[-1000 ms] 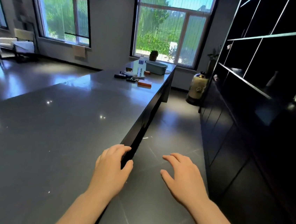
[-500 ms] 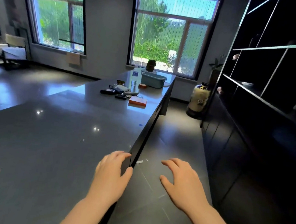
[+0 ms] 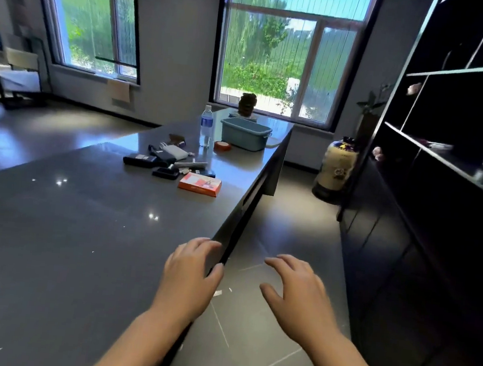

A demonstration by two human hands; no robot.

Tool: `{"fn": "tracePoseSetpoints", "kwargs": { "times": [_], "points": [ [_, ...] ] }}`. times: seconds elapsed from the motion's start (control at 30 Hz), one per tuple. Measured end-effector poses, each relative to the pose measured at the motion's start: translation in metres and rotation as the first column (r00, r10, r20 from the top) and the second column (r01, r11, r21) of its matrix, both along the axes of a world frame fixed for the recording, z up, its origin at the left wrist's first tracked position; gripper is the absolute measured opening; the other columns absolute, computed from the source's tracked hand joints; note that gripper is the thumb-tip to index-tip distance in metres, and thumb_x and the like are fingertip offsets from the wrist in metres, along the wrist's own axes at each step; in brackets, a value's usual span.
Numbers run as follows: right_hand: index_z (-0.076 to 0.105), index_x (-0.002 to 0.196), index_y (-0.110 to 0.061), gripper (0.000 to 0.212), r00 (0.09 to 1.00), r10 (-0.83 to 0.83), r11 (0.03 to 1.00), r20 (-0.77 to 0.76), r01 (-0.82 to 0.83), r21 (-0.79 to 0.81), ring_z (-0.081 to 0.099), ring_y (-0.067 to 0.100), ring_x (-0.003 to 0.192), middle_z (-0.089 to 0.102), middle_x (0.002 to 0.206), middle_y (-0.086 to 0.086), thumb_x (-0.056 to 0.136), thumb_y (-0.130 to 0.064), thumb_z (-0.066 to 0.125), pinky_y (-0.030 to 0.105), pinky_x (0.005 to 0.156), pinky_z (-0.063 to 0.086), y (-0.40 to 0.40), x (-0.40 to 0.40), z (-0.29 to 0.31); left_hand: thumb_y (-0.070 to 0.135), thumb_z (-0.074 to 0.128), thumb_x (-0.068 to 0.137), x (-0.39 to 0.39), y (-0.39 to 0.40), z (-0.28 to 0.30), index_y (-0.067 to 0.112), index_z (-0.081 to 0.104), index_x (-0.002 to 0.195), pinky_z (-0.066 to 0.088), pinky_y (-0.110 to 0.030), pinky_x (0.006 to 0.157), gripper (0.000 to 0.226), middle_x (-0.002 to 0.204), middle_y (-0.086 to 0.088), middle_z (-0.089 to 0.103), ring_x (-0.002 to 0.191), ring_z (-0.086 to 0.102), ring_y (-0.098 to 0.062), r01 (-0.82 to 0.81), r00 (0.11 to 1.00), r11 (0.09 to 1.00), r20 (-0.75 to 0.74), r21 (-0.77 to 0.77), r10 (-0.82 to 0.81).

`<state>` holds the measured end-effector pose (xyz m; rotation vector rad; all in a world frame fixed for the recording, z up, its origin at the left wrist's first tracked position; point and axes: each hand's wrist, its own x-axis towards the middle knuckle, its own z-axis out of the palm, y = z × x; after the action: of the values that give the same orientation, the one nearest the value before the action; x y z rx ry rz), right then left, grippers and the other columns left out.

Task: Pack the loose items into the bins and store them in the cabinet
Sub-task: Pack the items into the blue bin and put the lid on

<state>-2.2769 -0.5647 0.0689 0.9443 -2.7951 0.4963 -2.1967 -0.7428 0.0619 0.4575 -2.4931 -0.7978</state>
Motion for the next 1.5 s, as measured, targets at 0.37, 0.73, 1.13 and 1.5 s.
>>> {"fn": "tracePoseSetpoints", "kwargs": {
  "times": [0.37, 0.73, 1.13, 1.5],
  "points": [
    [0.044, 0.137, -0.035, 0.046, 0.993, 0.115, 0.993, 0.001, -0.115, 0.036, 0.036, 0.010, 0.131, 0.043, 0.141, -0.014, 0.092, -0.043, 0.048, 0.027, 0.103, 0.031, -0.047, -0.234, 0.009, 0.036, 0.053, 0.084, -0.218, -0.041, -0.006, 0.025, 0.060, 0.121, 0.030, -0.027, 0.101, 0.039, 0.129, 0.007, 0.054, 0.122, 0.045, -0.015, -0.092, 0.995, 0.995, 0.029, 0.036, 0.091],
    [0.044, 0.136, -0.035, 0.045, 0.997, 0.066, 0.998, 0.034, -0.066, 0.012, 0.039, 0.009, 0.128, 0.043, 0.139, -0.016, 0.092, -0.043, 0.049, 0.025, 0.100, 0.035, -0.132, -0.449, -0.003, 0.030, 0.058, 0.086, -0.443, -0.138, -0.008, 0.026, 0.059, 0.119, 0.035, -0.030, 0.102, 0.034, 0.125, 0.009, 0.055, 0.118, 0.048, -0.014, -0.063, 0.996, 0.998, 0.061, 0.003, 0.063],
    [0.041, 0.139, -0.035, 0.048, 0.966, 0.243, 0.966, 0.094, -0.249, 0.063, 0.036, 0.008, 0.131, 0.040, 0.142, -0.016, 0.093, -0.042, 0.049, 0.023, 0.104, 0.033, -0.188, -0.670, -0.024, 0.031, 0.055, 0.090, -0.632, -0.183, -0.028, 0.030, 0.054, 0.125, 0.030, -0.029, 0.106, 0.035, 0.130, 0.014, 0.049, 0.125, 0.040, -0.010, -0.240, 0.968, 0.970, 0.091, 0.046, 0.236],
    [0.044, 0.138, -0.031, 0.049, 0.883, 0.459, 0.881, 0.095, -0.467, 0.074, 0.039, 0.014, 0.129, 0.044, 0.140, -0.011, 0.091, -0.042, 0.050, 0.027, 0.102, 0.036, -0.285, -0.821, -0.022, 0.032, 0.055, 0.090, -0.735, -0.231, -0.041, 0.031, 0.053, 0.125, 0.033, -0.031, 0.104, 0.035, 0.131, 0.015, 0.048, 0.123, 0.041, -0.010, -0.457, 0.884, 0.884, 0.160, 0.099, 0.439]
  ]
}}
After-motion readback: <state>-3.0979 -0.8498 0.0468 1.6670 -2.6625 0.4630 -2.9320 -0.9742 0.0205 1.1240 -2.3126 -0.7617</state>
